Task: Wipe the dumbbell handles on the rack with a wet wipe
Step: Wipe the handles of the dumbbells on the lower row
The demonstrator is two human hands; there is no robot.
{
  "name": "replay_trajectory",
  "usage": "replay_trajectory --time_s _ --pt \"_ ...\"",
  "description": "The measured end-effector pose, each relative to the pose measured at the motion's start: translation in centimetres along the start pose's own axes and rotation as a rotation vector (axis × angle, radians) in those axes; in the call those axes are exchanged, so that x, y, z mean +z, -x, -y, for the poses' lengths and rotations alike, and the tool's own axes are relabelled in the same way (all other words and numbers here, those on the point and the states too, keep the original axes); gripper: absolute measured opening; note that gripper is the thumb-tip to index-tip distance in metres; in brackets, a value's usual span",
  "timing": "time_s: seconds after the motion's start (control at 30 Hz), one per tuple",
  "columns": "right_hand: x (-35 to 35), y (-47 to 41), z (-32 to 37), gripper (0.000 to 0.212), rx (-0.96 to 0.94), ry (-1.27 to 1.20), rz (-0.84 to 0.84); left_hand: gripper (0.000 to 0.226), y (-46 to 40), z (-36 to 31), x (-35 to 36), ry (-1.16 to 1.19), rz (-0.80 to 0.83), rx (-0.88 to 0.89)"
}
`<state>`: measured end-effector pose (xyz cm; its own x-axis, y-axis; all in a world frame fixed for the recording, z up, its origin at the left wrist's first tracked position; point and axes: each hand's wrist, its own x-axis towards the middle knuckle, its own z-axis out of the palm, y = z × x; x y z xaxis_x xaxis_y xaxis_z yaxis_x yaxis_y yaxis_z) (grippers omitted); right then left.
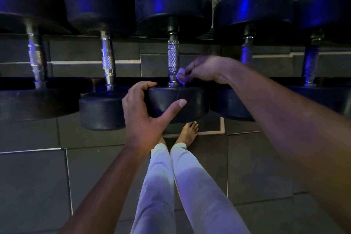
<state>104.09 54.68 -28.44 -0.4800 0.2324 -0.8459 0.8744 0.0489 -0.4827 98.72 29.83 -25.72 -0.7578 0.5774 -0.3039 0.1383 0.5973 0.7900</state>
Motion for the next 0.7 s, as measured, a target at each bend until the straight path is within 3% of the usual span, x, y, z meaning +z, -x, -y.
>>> replay_trajectory --time_s 0.17,0.33,0.43,0.53,0.7 --pt "-2.0 2.3 3.6 0.043 -0.150 0.484 -0.005 0.081 0.1 -0.3 -0.1 0.000 0.009 -0.012" --pt "-1.9 2.4 8.3 0.029 -0.569 0.784 -0.472 0.081 0.2 -0.5 -0.2 0.002 0.025 -0.030" --pt "-1.3 1.7 8.5 0.036 -0.557 1.084 -0.546 0.081 0.3 -0.5 -0.3 0.003 0.028 -0.037" --pt "-1.4 1.8 8.6 0.050 -0.541 1.234 -0.520 0.084 0.4 -0.6 -0.2 0.005 0.032 -0.031" --pt "-0.8 1.7 9.5 0.033 -0.471 1.331 -0.397 0.108 1.3 -0.2 0.2 0.099 0.016 -0.120"
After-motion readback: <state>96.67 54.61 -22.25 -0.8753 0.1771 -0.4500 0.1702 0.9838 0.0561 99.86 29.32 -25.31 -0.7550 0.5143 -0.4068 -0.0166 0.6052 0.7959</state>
